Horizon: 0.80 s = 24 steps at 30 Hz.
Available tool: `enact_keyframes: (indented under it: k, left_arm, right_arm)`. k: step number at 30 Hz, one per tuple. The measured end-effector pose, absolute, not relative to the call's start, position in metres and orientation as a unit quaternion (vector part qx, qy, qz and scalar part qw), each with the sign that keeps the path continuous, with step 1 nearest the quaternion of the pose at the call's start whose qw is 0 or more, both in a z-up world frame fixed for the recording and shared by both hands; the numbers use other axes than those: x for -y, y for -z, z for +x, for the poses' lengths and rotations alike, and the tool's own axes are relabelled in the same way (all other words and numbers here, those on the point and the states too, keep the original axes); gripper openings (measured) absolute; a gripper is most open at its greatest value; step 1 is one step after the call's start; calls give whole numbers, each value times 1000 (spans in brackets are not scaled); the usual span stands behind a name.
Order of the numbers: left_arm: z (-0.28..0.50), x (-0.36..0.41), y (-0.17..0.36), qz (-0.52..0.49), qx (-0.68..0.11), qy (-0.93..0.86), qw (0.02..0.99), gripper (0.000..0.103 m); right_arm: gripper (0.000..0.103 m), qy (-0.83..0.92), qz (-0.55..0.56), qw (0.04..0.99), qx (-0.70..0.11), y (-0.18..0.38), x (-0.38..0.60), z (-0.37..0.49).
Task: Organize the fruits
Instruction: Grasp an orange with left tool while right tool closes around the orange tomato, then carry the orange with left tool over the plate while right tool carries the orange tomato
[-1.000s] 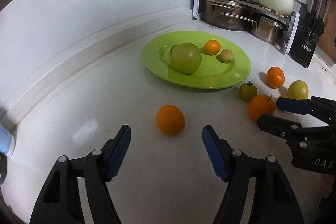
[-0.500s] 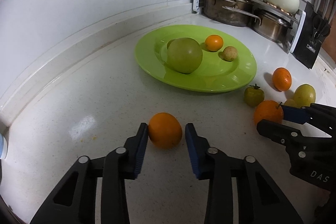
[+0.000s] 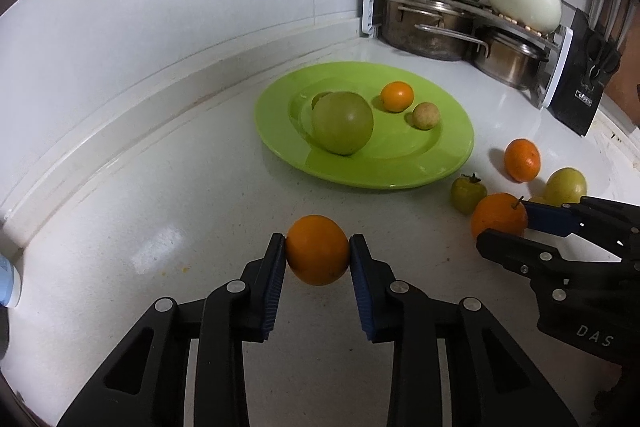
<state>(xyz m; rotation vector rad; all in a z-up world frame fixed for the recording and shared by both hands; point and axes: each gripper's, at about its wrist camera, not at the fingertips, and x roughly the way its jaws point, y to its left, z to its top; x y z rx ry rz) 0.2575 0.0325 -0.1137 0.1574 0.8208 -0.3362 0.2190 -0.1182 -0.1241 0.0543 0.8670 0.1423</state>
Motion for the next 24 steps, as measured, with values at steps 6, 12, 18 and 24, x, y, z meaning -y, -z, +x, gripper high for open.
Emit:
enact_keyframes:
  k: [6,12,18,24]
  left_arm:
    - [250,-34,101,73,-387,161,905,32]
    - [238,-35,86,66,-378,158,910,32]
    - [225,-33,74,56,-376,158,911,32]
    - [213,-26,59,49,-366,157,916,32]
  right_arm:
    - [42,-72,23,910,-408,113,117,213]
    - [42,-81,18,916,-391,99,118,205]
    - [42,-91,21,920,-379,87,122,193]
    - [42,-105,18,925,-365,72,128,184]
